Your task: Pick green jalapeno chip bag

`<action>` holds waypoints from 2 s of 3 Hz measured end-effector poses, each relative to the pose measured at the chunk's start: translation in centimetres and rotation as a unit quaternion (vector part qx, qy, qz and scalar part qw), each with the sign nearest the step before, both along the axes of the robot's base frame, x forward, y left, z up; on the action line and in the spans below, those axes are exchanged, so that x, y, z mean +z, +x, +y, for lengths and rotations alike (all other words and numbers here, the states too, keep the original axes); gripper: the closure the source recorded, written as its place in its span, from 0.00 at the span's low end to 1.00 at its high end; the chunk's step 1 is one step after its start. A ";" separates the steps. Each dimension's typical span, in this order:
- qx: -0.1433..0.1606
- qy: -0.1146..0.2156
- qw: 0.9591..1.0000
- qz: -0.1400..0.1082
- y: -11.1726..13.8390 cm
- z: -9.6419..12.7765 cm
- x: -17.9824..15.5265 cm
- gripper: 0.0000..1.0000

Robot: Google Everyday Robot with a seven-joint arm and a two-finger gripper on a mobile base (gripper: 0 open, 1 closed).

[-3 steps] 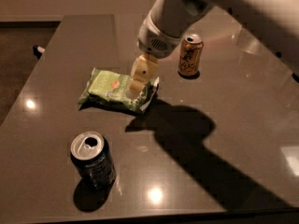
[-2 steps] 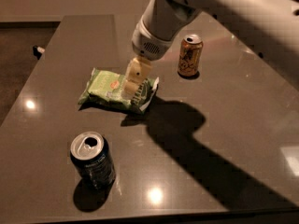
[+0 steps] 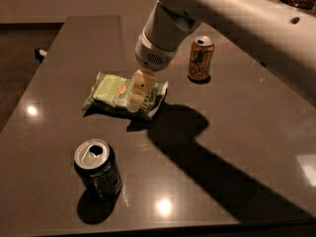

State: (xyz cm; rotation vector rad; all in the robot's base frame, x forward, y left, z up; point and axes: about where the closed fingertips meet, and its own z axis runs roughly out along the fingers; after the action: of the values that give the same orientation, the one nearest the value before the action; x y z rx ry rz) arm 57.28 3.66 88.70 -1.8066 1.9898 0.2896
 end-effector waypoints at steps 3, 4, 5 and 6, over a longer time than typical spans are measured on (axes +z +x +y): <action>0.020 -0.016 1.000 0.018 0.1 1.9 -2.6 0.17; 0.024 -0.017 0.999 0.024 0.2 1.8 -2.6 0.40; 0.026 -0.010 0.999 0.031 0.2 1.4 -2.0 0.64; 0.026 0.007 0.999 0.026 0.1 0.4 0.5 0.87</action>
Offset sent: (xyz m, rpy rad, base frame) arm -0.0016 0.0196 -0.0282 -0.0243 0.0305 0.0387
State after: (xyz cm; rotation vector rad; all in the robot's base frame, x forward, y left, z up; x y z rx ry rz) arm 57.41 4.04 89.17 -1.8614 1.9729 0.3687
